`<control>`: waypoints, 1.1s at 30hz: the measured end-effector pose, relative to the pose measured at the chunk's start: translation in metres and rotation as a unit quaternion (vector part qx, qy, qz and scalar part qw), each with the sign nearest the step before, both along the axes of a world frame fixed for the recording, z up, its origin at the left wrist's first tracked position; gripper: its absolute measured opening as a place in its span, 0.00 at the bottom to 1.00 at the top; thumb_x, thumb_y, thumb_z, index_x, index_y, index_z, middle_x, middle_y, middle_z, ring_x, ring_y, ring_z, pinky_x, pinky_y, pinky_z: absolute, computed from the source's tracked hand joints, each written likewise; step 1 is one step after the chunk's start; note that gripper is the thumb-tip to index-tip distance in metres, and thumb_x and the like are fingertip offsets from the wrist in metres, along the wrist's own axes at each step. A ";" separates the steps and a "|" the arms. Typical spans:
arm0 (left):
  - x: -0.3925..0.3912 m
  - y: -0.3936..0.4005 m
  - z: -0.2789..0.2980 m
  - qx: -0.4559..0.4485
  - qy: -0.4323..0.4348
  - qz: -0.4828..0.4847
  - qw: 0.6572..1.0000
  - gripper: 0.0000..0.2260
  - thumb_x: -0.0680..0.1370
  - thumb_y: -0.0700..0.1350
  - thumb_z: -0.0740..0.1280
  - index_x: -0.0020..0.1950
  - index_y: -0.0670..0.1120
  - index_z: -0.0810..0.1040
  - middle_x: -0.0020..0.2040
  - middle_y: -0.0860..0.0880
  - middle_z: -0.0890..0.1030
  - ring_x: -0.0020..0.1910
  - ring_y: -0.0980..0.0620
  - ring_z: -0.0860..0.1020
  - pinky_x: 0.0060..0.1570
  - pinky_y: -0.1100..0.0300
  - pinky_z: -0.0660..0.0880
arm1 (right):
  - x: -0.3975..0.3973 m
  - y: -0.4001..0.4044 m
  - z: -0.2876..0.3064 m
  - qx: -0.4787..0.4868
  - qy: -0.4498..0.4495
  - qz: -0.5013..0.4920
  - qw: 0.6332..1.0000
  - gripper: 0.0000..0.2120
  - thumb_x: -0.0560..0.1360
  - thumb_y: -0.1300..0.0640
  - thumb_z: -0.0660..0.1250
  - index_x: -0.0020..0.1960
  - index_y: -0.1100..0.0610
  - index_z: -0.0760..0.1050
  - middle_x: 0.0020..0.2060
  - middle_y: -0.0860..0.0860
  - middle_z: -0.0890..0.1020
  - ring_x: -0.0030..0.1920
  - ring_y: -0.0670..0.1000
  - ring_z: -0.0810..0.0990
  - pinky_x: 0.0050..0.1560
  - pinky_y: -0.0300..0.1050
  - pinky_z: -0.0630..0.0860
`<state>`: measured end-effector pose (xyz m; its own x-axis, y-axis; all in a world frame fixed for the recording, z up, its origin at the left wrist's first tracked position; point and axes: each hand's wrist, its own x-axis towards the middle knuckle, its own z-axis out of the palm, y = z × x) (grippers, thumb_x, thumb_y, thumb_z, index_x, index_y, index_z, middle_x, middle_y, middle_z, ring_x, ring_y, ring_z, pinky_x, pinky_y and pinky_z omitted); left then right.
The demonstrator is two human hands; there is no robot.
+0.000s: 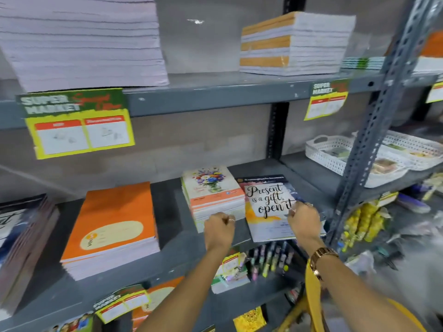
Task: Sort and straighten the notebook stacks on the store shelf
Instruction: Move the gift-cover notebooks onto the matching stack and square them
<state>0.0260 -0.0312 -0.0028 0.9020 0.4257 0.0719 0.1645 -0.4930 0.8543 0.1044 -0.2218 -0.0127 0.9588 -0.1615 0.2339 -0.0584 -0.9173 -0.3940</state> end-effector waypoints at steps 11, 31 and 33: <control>0.039 -0.062 -0.013 -0.159 0.195 -0.002 0.968 0.10 0.76 0.48 0.66 0.44 0.41 0.76 0.43 0.43 0.77 0.42 0.43 0.80 0.51 0.51 0.80 | 0.021 -0.048 -0.027 0.089 0.168 -0.070 0.979 0.22 0.77 0.50 0.62 0.61 0.67 0.69 0.59 0.64 0.77 0.60 0.63 0.75 0.55 0.53 0.74; 0.038 -0.053 0.030 -0.276 0.086 0.008 0.957 0.14 0.75 0.33 0.66 0.30 0.44 0.72 0.38 0.46 0.77 0.30 0.51 0.74 0.31 0.61 0.75 | 0.003 -0.029 0.047 0.335 -0.015 -0.217 0.917 0.13 0.76 0.64 0.61 0.56 0.70 0.76 0.56 0.67 0.80 0.58 0.66 0.78 0.56 0.54 0.75; 0.029 -0.038 0.040 -0.276 0.058 -0.009 0.959 0.11 0.75 0.32 0.65 0.34 0.44 0.74 0.42 0.46 0.78 0.38 0.49 0.76 0.33 0.62 0.75 | -0.006 -0.015 0.057 0.351 -0.030 -0.212 0.912 0.12 0.76 0.64 0.61 0.56 0.69 0.76 0.56 0.67 0.80 0.58 0.65 0.77 0.56 0.54 0.75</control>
